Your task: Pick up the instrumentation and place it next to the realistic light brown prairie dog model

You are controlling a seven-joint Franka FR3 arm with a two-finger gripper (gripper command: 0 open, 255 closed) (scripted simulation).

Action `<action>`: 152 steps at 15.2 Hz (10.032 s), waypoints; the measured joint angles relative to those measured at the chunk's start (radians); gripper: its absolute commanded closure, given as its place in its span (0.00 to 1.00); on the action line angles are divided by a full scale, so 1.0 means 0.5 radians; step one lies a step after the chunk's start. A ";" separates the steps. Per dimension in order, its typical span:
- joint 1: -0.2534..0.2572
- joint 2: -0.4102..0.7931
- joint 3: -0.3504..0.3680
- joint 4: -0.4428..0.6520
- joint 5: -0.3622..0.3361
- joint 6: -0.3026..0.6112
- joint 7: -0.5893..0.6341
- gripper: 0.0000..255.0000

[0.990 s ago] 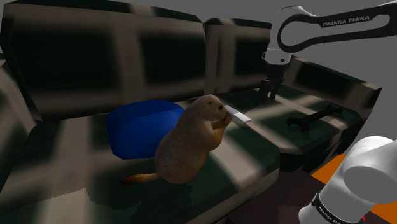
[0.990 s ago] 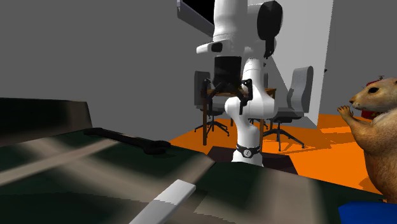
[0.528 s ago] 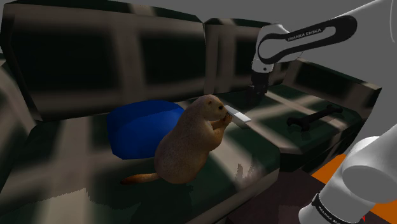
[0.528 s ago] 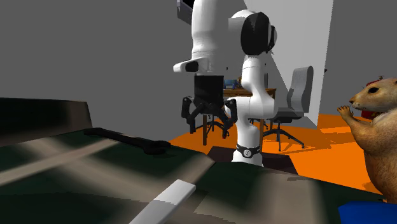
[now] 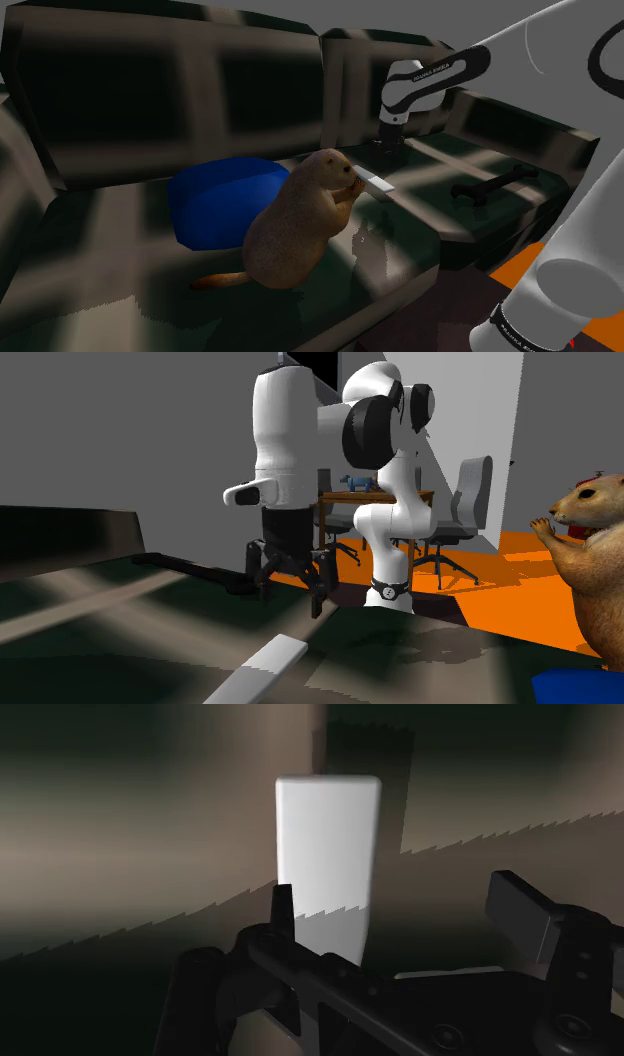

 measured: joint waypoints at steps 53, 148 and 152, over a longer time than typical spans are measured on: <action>-0.054 0.372 -0.037 0.581 0.108 -0.190 -0.015 1.00; 0.523 -0.729 0.636 0.272 0.162 -0.965 1.232 1.00; 0.525 -0.741 0.638 0.157 0.165 -0.863 1.228 1.00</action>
